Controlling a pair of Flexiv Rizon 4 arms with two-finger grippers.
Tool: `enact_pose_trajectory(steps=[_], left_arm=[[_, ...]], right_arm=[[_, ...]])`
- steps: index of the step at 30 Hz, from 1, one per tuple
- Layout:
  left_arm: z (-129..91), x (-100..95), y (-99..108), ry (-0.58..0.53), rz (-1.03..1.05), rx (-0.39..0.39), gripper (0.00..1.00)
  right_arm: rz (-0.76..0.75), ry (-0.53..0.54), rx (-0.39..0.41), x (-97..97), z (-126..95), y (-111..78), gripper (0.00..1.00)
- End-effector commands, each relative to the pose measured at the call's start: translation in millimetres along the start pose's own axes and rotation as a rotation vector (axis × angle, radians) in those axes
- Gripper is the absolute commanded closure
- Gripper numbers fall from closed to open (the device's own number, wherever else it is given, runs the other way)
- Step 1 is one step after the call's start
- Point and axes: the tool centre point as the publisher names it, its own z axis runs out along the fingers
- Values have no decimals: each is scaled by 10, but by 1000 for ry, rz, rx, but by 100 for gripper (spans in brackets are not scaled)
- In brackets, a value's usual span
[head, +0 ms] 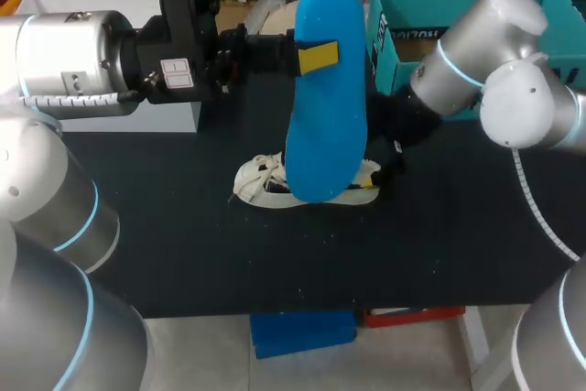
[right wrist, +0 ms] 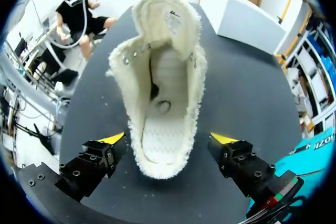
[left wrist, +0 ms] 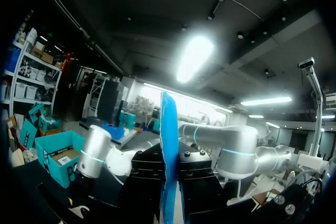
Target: Take the shoe out of the shoebox, open the shoe tongue, remove and reinsert the insole, then place the shoe into the shoebox
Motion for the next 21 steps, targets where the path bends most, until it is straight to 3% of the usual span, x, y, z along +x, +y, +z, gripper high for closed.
enact_pose_trajectory(steps=[1, 21], left_arm=[[11, 8, 6, -4, -1, -2, 100], [11, 8, 6, -4, -1, -2, 100]], right_arm=[[3, -1, -269, -21, 92, -90, 0], [54, -9, -424, 15, 321, -221, 0]])
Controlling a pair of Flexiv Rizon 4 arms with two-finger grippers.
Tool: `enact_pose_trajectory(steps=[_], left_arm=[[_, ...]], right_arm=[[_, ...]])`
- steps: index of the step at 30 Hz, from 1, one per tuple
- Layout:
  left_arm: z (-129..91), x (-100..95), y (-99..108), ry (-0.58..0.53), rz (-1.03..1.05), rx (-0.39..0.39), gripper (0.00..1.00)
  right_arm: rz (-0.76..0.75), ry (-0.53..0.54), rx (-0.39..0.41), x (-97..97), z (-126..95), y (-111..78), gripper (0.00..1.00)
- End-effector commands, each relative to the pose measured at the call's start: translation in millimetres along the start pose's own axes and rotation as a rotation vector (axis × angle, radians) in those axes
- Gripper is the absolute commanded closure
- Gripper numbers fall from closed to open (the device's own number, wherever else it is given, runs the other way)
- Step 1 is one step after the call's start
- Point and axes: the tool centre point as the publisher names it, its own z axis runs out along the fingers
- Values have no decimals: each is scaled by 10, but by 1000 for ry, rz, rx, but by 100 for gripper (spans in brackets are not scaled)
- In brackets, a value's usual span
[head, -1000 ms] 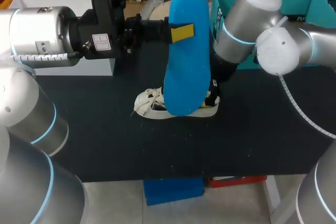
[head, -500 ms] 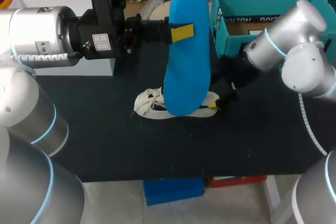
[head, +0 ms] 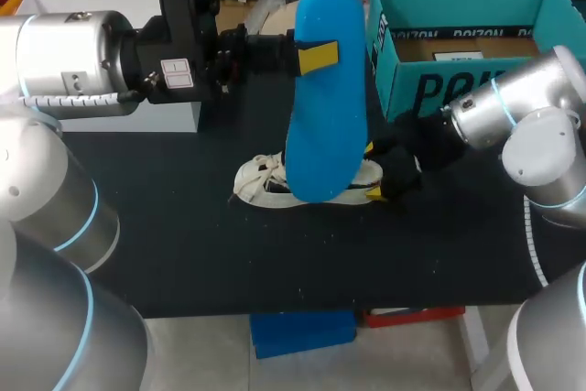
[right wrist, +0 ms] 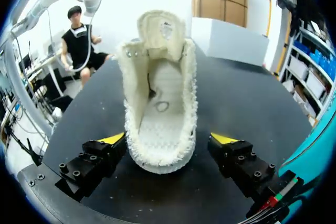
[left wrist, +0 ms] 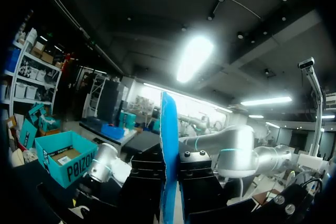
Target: Take the shoe out of the shoebox, open the shoe tongue, remove and reinsert the insole, then place the shoe into the shoebox
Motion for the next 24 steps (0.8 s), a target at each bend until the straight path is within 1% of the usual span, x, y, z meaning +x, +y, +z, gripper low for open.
enact_pose_trajectory(steps=[1, 9, 12, 13, 15, 17, 20, 21, 23, 24], left_arm=[[11, 8, 6, -4, -1, -2, 100], [11, 8, 6, -4, -1, -2, 100], [11, 8, 6, -4, -1, -2, 100], [11, 8, 6, -4, -1, -2, 100], [11, 8, 6, -4, -1, -2, 100], [11, 8, 6, -4, -1, -2, 100], [11, 8, 6, -4, -1, -2, 100], [11, 8, 6, -4, -1, -2, 100], [11, 8, 6, -4, -1, -2, 100], [11, 8, 6, -4, -1, -2, 100]], right_arm=[[5, -1, -59, -8, 82, -61, 0], [14, 3, -72, -6, 104, -86, 0], [12, 3, -38, -5, 42, -54, 0], [11, 8, -13, -3, 14, -42, 0], [10, 32, 67, -4, -51, -16, 0], [2, 37, 120, -13, -125, 46, 0], [-3, 76, 275, -38, -215, 138, 0], [-12, 69, 308, -55, -247, 188, 0], [-23, 59, 346, -82, -280, 250, 0], [-27, 59, 402, -102, -295, 289, 0]])
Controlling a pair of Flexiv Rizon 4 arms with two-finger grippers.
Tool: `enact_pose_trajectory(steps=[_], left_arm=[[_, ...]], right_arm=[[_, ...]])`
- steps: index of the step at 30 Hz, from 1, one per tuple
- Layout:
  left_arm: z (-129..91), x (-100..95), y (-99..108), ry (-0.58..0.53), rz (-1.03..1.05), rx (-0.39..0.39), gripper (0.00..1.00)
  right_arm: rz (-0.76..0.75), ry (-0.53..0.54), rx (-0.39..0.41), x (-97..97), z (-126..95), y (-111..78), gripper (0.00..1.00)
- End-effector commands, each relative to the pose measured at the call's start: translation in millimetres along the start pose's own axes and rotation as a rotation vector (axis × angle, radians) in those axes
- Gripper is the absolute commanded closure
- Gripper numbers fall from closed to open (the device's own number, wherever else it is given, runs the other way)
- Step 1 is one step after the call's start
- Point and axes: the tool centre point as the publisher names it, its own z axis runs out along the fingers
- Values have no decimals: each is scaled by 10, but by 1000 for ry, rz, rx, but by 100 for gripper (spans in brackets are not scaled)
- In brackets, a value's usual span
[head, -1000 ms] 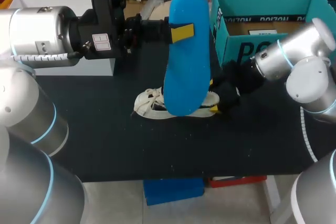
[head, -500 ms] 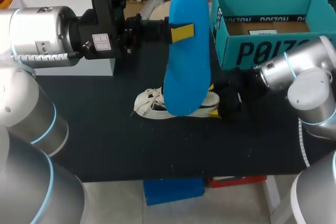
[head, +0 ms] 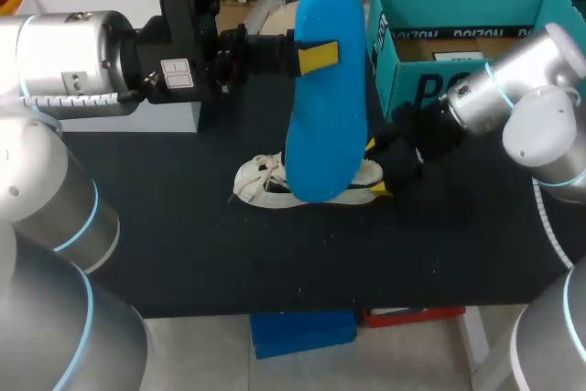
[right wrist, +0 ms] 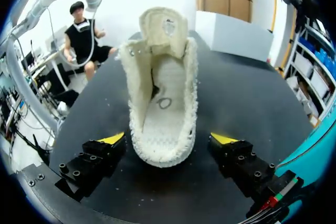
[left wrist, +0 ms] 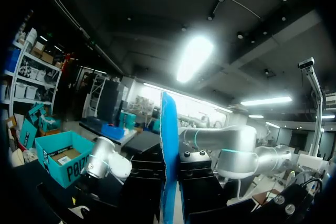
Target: Take the shoe out of the shoebox, open the shoe tongue, remove and reinsert the insole, then place the shoe into the shoebox
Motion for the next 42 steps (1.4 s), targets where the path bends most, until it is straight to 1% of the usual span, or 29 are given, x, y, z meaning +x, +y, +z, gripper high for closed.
enact_pose_trajectory(steps=[1, 2, 4, 5, 9, 12, 15, 17, 18, 20, 21, 25, 28, 29, 30, 31, 33, 34, 35, 36, 37, 38, 39, 41, 42], left_arm=[[11, 8, 6, -4, -1, -2, 100], [11, 8, 6, -4, -1, -2, 100], [11, 8, 6, -4, -1, -2, 100], [11, 8, 6, -4, -1, -2, 100], [11, 8, 6, -4, -1, -2, 100], [11, 8, 6, -4, -1, -2, 100], [11, 8, 6, -4, -1, -2, 100], [11, 8, 6, -4, -1, -2, 100], [11, 8, 6, -4, -1, -2, 100], [11, 8, 6, -4, -1, -2, 100], [11, 8, 6, -4, -1, -2, 100], [11, 8, 6, -4, -1, -2, 100], [11, 8, 6, -4, -1, -2, 100], [11, 8, 6, -4, -1, -2, 100], [11, 8, 6, -4, -1, -2, 100], [11, 8, 6, -4, -1, -2, 100], [11, 8, 6, -4, -1, -2, 100], [11, 8, 6, -4, -1, -2, 100], [11, 8, 6, -4, -1, -2, 100], [11, 8, 6, -4, -1, -2, 100], [11, 8, 6, -4, -1, -2, 100], [11, 8, 6, -4, -1, -2, 100], [11, 8, 6, -4, -1, -2, 100], [11, 8, 6, -4, -1, -2, 100], [11, 8, 6, -4, -1, -2, 100]], right_arm=[[-13, 23, 303, -83, -150, 213, 0], [-17, 16, 324, -94, -152, 244, 0], [-26, 16, 416, -128, -146, 315, 0], [-29, 12, 432, -136, -141, 334, 0], [-44, -1, 575, -185, -81, 480, 0], [-52, -10, 659, -215, -21, 572, 0], [-60, -6, 726, -241, 70, 653, 0], [-59, -12, 748, -254, 124, 677, 0], [-59, -8, 773, -264, 153, 689, 0], [-63, -6, 790, -277, 211, 725, 0], [-64, 2, 819, -283, 244, 743, 0], [-67, 10, 849, -307, 367, 762, 0], [-64, 9, 833, -313, 437, 761, 0], [-62, 9, 828, -316, 454, 748, 13], [-61, 9, 827, -317, 466, 742, 15], [-59, 8, 825, -315, 480, 733, 13], [-49, 9, 830, -309, 496, 711, 5], [-46, 10, 832, -305, 504, 693, 13], [-42, 12, 833, -302, 509, 683, 18], [-37, 9, 835, -298, 513, 670, 27], [-36, 9, 835, -293, 515, 658, 42], [-32, 8, 836, -289, 517, 647, 53], [-30, 6, 836, -285, 518, 637, 59], [-23, 4, 833, -272, 525, 630, 75], [-20, 6, 832, -264, 529, 625, 92]])
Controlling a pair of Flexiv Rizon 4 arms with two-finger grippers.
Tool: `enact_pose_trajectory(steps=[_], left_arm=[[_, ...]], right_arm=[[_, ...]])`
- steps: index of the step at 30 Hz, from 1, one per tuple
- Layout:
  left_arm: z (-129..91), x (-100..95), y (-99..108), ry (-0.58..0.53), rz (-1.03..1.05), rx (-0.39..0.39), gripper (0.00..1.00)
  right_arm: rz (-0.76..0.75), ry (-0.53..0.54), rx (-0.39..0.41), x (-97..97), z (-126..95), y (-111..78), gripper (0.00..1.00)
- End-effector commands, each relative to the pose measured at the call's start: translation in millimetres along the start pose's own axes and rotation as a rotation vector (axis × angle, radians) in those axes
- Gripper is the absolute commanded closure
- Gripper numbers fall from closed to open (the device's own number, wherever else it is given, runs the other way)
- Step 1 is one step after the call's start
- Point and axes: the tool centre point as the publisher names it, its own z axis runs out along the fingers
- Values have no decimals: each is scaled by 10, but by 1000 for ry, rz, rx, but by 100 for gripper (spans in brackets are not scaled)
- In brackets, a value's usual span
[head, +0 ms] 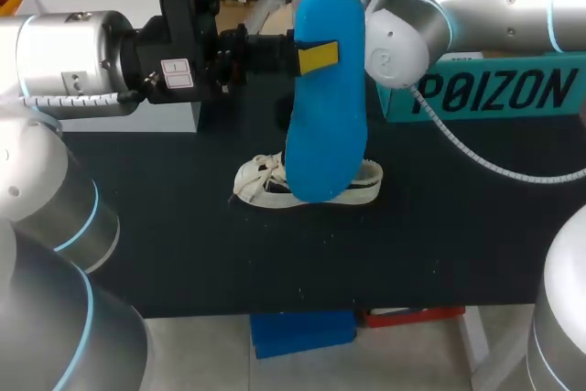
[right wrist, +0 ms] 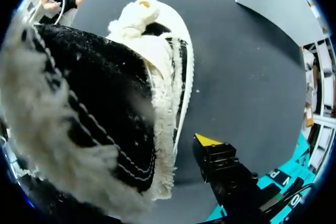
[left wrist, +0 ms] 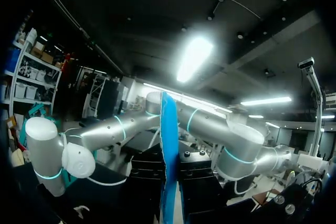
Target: Take the shoe out of the shoebox, open the shoe tongue, remove and reinsert the insole, then place the shoe into the shoebox
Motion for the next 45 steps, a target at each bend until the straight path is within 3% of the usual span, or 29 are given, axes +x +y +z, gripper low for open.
enact_pose_trajectory(steps=[1, 27, 33, 37, 45], left_arm=[[11, 8, 5, -4, -1, -2, 100], [11, 8, 5, -4, -1, -2, 100], [11, 8, 5, -4, -1, -2, 100], [11, 8, 5, -4, -1, -2, 100], [11, 8, 5, -4, -1, -2, 100]], right_arm=[[7, 10, 32, 22, 23, 29, 100], [27, 14, 29, 6, -14, 12, 100], [266, -11, 62, -88, -630, -188, 100], [583, -35, 22, -111, -949, -352, 100], [1195, 17, -91, -53, -937, -527, 100]])
